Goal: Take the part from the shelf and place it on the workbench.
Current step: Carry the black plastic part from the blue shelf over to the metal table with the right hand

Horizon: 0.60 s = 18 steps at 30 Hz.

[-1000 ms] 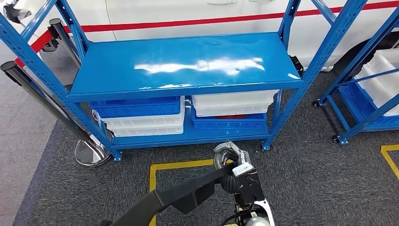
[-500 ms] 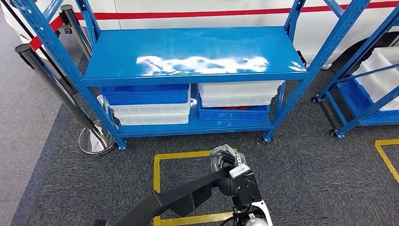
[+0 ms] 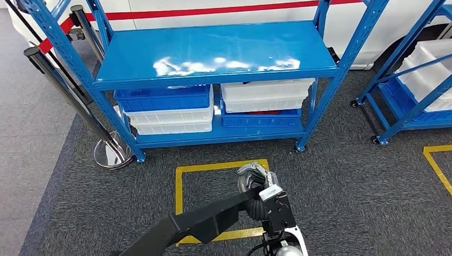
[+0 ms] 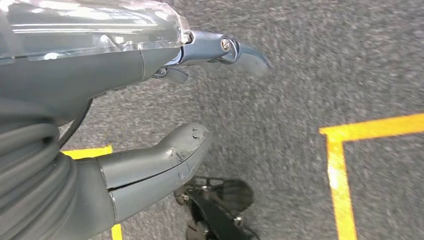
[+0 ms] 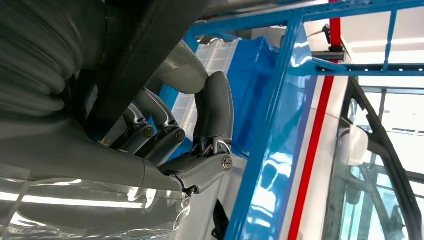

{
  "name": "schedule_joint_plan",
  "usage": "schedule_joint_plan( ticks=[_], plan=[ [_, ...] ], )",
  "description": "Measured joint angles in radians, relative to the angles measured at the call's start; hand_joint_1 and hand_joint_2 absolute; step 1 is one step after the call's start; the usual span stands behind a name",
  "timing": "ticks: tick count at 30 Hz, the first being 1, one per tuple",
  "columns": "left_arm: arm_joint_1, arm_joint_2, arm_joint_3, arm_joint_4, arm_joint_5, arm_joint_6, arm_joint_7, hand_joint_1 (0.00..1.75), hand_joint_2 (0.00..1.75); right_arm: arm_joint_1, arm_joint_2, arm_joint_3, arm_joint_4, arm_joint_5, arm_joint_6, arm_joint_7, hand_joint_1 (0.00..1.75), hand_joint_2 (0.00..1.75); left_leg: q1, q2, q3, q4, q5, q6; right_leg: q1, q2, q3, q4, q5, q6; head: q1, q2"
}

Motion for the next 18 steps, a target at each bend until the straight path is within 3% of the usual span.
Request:
schedule_joint_plan(
  ticks=[1, 3, 5, 8, 9, 11, 13, 14, 15, 16, 18],
  plan=[
    [0.0, 0.003, 0.0, 0.0, -0.001, -0.003, 0.001, 0.0, 1.75, 0.0, 0.0, 0.001, 0.001, -0.001, 0.001, 0.0, 1.75, 1.75, 0.004, 0.0, 0.037, -0.042, 0.026, -0.004, -0.002, 0.0, -0.016, 0.012, 0.003, 0.003, 0.0, 0.0],
    [-0.003, 0.007, 0.0, 0.0, -0.004, -0.008, 0.003, 0.0, 1.75, -0.003, 0.002, 0.002, 0.001, -0.007, 0.004, 0.0, 1.75, 1.75, 0.005, -0.001, 0.127, -0.171, 0.042, -0.007, -0.004, 0.001, -0.046, 0.038, 0.008, 0.013, -0.002, 0.0],
    [-0.004, 0.01, 0.0, -0.001, -0.009, -0.011, 0.006, 0.0, 1.75, -0.007, 0.005, 0.003, 0.001, -0.013, 0.008, 0.0, 1.75, 1.75, 0.001, -0.004, 0.165, -0.238, 0.034, 0.004, -0.002, 0.002, -0.061, 0.052, 0.017, 0.027, -0.003, 0.0],
    [-0.003, 0.013, -0.001, -0.002, -0.015, -0.017, 0.011, 0.0, 1.75, -0.014, 0.008, 0.004, 0.003, -0.022, 0.014, 0.003, 1.75, 1.75, 0.001, -0.003, 0.147, -0.241, 0.053, 0.031, -0.004, 0.005, -0.07, 0.056, 0.023, 0.047, -0.001, 0.0],
    [-0.003, 0.014, -0.001, -0.002, -0.017, -0.018, 0.012, 0.0, 1.75, -0.016, 0.008, 0.004, 0.005, -0.025, 0.015, 0.004, 1.75, 1.75, 0.002, -0.001, 0.139, -0.244, 0.062, 0.042, -0.005, 0.006, -0.078, 0.072, 0.001, 0.053, 0.001, 0.0],
    [-0.004, 0.016, -0.002, -0.004, -0.019, -0.021, 0.013, 0.0, 1.75, -0.02, 0.008, 0.004, 0.009, -0.031, 0.015, 0.006, 1.75, 1.75, 0.003, 0.002, 0.119, -0.246, 0.084, 0.057, -0.009, 0.009, -0.107, 0.161, -0.087, 0.061, 0.005, 0.0],
    [-0.004, 0.019, -0.003, -0.005, -0.02, -0.021, 0.013, 0.0, 1.75, -0.021, 0.008, 0.004, 0.014, -0.035, 0.016, 0.006, 1.75, 1.75, 0.001, 0.002, 0.092, -0.245, 0.104, 0.061, -0.01, 0.011, -0.135, 0.282, -0.161, 0.065, 0.007, 0.0],
    [-0.004, 0.02, -0.003, -0.005, -0.022, -0.022, 0.013, 0.0, 1.75, -0.022, 0.008, 0.004, 0.017, -0.039, 0.016, 0.006, 1.75, 1.75, 0.0, 0.003, 0.079, -0.244, 0.113, 0.06, -0.01, 0.011, -0.134, 0.316, -0.168, 0.065, 0.007, 0.0],
    [-0.004, 0.022, -0.003, -0.006, -0.024, -0.023, 0.013, 0.0, 1.75, -0.022, 0.008, 0.004, 0.02, -0.043, 0.016, 0.007, 1.75, 1.75, 0.0, 0.003, 0.065, -0.243, 0.123, 0.059, -0.009, 0.011, -0.114, 0.314, -0.154, 0.064, 0.007, 0.0],
    [-0.003, 0.023, -0.003, -0.006, -0.026, -0.024, 0.013, 0.0, 1.75, -0.022, 0.008, 0.004, 0.022, -0.046, 0.016, 0.007, 1.75, 1.75, -0.001, 0.002, 0.053, -0.242, 0.132, 0.056, -0.009, 0.011, -0.078, 0.278, -0.128, 0.061, 0.007, 0.0],
    [-0.003, 0.023, -0.004, -0.006, -0.029, -0.024, 0.013, 0.0, 1.75, -0.025, 0.01, 0.004, 0.023, -0.049, 0.016, 0.006, 1.75, 1.75, -0.002, 0.001, 0.035, -0.24, 0.149, 0.05, -0.005, 0.012, 0.027, 0.139, -0.094, 0.047, 0.007, 0.0]
  ],
)
